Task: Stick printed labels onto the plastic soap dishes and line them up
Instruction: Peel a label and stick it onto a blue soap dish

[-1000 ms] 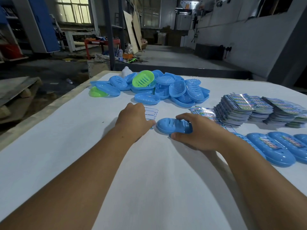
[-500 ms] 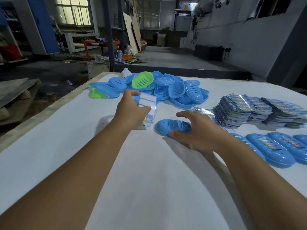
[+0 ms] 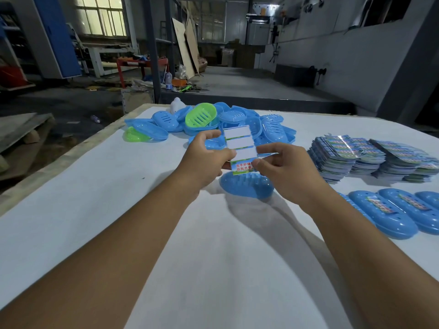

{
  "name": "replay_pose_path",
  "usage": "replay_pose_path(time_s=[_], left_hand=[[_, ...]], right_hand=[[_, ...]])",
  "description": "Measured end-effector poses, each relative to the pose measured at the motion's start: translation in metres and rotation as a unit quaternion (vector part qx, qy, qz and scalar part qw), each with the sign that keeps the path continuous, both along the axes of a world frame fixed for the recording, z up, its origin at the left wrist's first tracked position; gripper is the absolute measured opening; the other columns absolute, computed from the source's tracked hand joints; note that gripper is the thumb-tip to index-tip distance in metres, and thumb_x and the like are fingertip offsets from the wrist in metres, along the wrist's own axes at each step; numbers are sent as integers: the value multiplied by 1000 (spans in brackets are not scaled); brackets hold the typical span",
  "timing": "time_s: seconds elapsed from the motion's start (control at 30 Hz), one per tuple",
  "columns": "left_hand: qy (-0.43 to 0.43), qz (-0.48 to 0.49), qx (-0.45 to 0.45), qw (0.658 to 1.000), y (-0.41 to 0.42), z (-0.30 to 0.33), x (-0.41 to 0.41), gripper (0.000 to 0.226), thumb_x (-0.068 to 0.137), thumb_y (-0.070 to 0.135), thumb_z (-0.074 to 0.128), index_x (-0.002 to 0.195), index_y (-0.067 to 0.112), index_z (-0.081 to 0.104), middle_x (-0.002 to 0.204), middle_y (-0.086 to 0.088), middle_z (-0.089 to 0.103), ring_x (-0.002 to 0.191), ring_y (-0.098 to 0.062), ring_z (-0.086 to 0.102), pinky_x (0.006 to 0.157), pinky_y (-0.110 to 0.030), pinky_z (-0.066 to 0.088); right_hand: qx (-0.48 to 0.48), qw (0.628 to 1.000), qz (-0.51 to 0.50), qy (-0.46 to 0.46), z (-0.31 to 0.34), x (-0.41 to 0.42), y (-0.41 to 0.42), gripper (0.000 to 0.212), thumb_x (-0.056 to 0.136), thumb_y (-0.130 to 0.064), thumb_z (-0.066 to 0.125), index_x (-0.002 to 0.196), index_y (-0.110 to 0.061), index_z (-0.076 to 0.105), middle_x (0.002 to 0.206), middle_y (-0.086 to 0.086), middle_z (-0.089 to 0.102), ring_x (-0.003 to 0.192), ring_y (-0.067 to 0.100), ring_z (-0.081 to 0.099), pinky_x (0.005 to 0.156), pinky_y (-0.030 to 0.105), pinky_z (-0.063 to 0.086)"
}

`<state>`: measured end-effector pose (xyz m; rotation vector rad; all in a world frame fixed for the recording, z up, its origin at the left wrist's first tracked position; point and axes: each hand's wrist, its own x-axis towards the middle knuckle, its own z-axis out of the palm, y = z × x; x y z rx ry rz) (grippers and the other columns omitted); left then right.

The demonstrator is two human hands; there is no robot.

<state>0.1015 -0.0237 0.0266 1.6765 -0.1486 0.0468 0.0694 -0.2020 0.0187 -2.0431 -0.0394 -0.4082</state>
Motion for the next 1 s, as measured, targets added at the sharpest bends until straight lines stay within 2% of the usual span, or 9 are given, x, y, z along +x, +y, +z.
replay_pose_path(time_s=[0.13,0.27,0.43,0.57,0.63,0.7,0.77,0.9,1.0], left_hand=[[-3,6,39,999,3,1,-2,54,84,14,71,131,30,50,100,0,75,71,-7,71,61,-21,46],[-8,-5,62,998,1,0,-5,56,82,11,72,131,30,50,95,-3,77,85,-17,74,80,-30,56],[-8,-16,72,997,1,-2,-5,58,82,14,73,130,34,49,83,7,78,90,-14,72,88,-35,53],[-14,-31,69,997,3,-3,-5,57,81,13,72,128,35,49,82,8,78,90,-14,70,83,-33,51],[-22,-44,58,997,3,-5,-5,57,81,11,72,127,34,49,83,5,78,93,-18,72,83,-33,52],[-33,-52,56,996,2,-6,-6,56,80,10,72,125,34,50,84,5,78,92,-17,72,82,-29,52],[-49,-60,60,995,1,-7,-7,54,80,10,73,123,34,50,83,6,78,86,-14,72,83,-26,52],[-76,-73,77,991,-1,-8,-7,50,82,9,74,118,34,50,80,9,77,76,-1,69,80,-23,50],[-98,-78,88,988,-3,-9,-9,47,83,8,72,116,34,50,78,8,77,70,0,67,73,-20,48]], right_hand=[[11,1000,-26,-5,0,2,-3,20,92,-24,73,110,-25,67,76,-4,77,60,-2,65,70,26,54],[12,1000,-27,-3,0,3,-4,20,91,-24,74,110,-26,66,70,-10,75,60,-5,65,64,21,53],[9,999,-31,-3,0,3,-7,21,91,-26,74,111,-26,67,69,-14,74,60,-5,65,63,21,50],[-3,999,-45,5,-1,3,-7,24,88,-29,76,111,-25,68,73,-11,75,68,1,68,69,26,54],[-46,996,-71,-20,-2,2,-7,20,84,-32,79,99,-26,68,78,-10,72,71,6,66,70,25,52],[-96,991,-83,-38,-2,0,-5,15,80,-34,81,81,-27,68,72,-10,67,62,2,59,60,21,45],[-110,992,-58,-27,-3,-1,-2,19,80,-36,80,70,-25,70,64,-9,69,53,0,55,55,21,43],[-128,991,-35,-12,-2,-4,4,22,82,-37,76,64,-23,73,55,-12,66,46,1,51,51,23,40],[-150,988,-40,-12,-1,-6,5,24,81,-37,73,61,-23,73,54,-6,66,44,4,45,50,25,40]])
